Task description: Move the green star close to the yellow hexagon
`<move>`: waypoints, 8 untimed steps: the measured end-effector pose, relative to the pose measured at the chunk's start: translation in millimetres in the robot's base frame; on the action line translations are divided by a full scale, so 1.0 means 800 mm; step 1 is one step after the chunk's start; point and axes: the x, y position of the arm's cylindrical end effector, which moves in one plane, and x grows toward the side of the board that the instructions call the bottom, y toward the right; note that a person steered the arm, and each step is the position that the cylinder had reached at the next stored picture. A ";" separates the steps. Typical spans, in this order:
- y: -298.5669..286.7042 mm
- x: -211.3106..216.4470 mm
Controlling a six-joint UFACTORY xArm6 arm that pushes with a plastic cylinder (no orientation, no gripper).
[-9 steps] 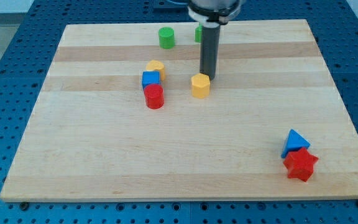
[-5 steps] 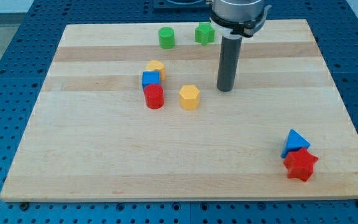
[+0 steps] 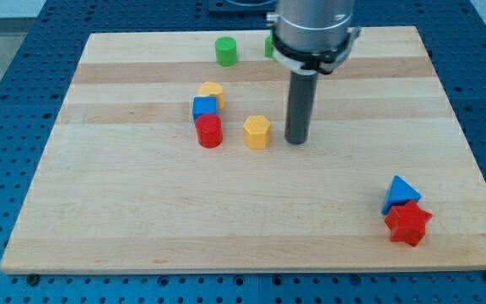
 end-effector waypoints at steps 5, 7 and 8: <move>0.092 -0.207; 0.084 -0.312; 0.044 -0.277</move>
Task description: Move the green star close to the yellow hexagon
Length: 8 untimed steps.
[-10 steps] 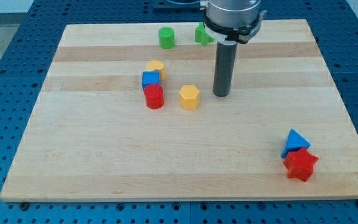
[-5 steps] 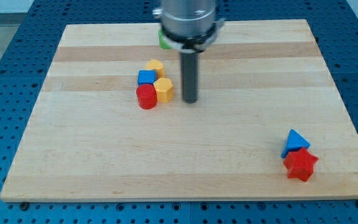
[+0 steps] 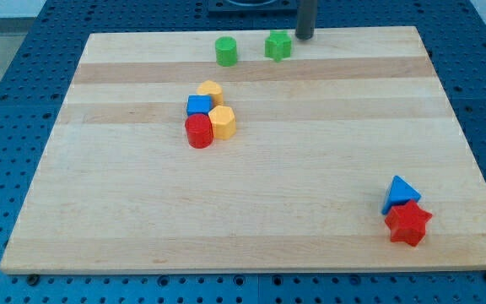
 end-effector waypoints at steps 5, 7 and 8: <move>-0.059 0.063; -0.044 0.018; -0.047 -0.005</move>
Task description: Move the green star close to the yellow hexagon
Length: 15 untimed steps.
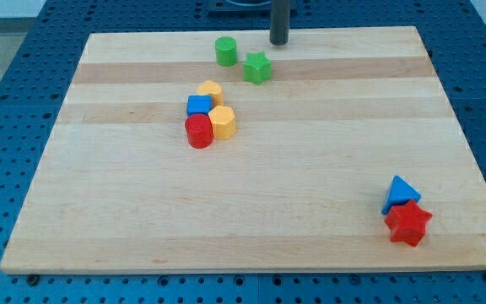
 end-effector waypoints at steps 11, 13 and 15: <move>-0.009 0.035; -0.032 0.118; -0.053 0.062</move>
